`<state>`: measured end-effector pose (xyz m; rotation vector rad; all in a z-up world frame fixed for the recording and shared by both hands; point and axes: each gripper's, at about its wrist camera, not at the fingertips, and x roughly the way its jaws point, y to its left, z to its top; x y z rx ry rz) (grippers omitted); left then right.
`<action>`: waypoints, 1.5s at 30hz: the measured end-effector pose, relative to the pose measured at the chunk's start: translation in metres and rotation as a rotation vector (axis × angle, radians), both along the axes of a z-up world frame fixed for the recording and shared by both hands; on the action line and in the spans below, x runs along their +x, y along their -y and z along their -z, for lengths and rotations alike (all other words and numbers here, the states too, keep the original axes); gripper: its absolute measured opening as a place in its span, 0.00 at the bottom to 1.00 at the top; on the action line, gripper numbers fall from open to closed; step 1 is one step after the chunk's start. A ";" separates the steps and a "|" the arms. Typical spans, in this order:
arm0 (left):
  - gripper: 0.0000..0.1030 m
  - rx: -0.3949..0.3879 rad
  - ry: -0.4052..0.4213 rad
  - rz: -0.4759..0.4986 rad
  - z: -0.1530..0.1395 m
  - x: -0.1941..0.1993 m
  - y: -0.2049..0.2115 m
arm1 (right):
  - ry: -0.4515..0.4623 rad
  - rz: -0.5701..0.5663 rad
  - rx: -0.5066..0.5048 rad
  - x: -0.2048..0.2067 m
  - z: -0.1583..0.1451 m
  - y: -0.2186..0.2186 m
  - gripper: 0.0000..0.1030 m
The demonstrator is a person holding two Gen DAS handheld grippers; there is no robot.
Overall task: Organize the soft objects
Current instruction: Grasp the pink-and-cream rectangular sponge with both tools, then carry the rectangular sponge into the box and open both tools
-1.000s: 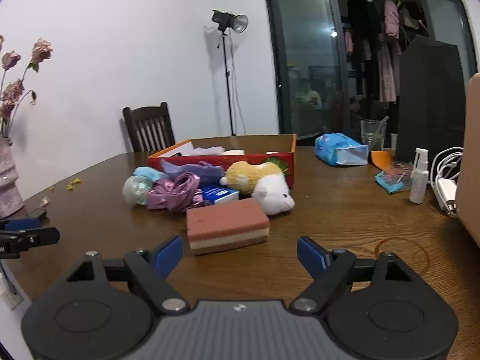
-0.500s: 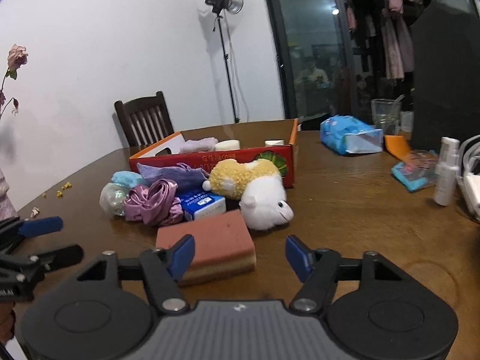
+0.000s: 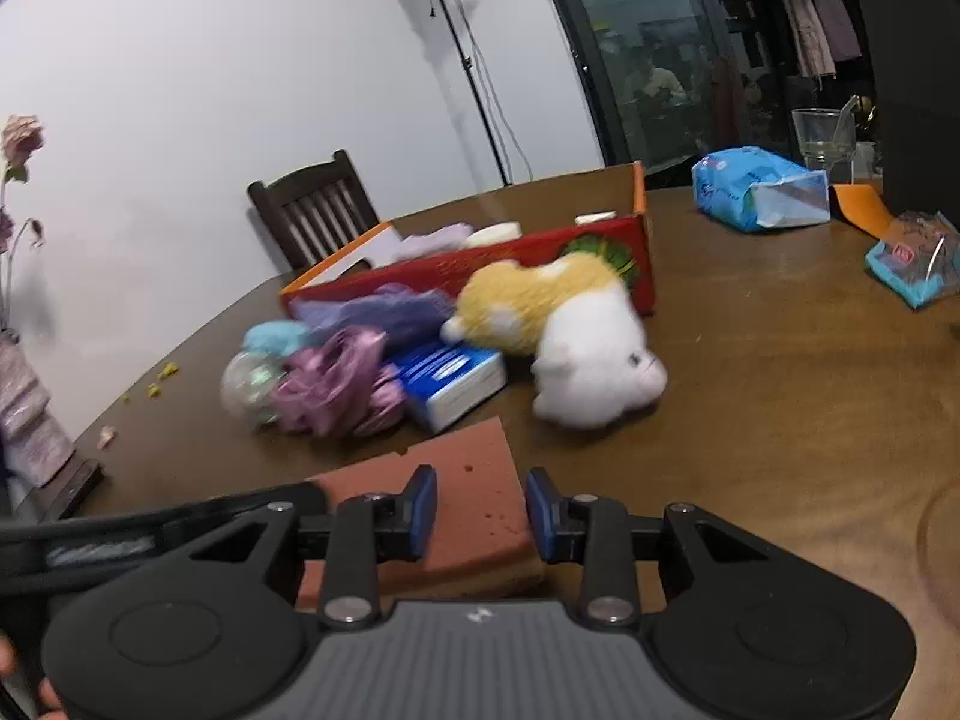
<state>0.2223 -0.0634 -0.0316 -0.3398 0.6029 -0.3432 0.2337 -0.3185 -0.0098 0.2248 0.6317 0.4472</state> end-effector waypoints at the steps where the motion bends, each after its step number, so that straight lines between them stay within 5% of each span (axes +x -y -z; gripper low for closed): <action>1: 0.32 0.008 0.001 0.010 -0.001 -0.004 -0.001 | 0.000 0.007 -0.003 -0.008 0.000 -0.003 0.31; 12: 0.37 0.002 0.038 0.028 -0.017 -0.067 -0.037 | -0.026 -0.051 0.090 -0.083 -0.007 -0.019 0.32; 21: 0.41 -0.001 -0.009 0.055 -0.011 -0.069 -0.036 | -0.072 -0.009 0.108 -0.070 0.002 -0.021 0.32; 23: 0.31 -0.005 -0.025 0.036 -0.007 -0.065 -0.037 | -0.087 -0.017 0.147 -0.064 0.006 -0.019 0.32; 28: 0.26 -0.002 0.052 0.009 -0.026 -0.051 -0.041 | -0.035 -0.048 0.147 -0.052 -0.011 -0.026 0.24; 32: 0.26 -0.052 0.189 0.019 -0.077 -0.001 -0.059 | 0.095 -0.086 0.151 -0.011 -0.054 -0.035 0.24; 36: 0.26 0.008 0.257 0.006 -0.118 0.078 -0.068 | 0.142 -0.078 0.147 0.069 -0.092 -0.056 0.24; 40: 0.26 0.050 0.205 -0.037 -0.122 0.165 -0.080 | 0.113 -0.082 0.120 0.159 -0.101 -0.088 0.24; 45: 0.28 0.112 0.058 -0.078 -0.086 0.231 -0.095 | -0.079 -0.111 0.102 0.245 -0.070 -0.120 0.26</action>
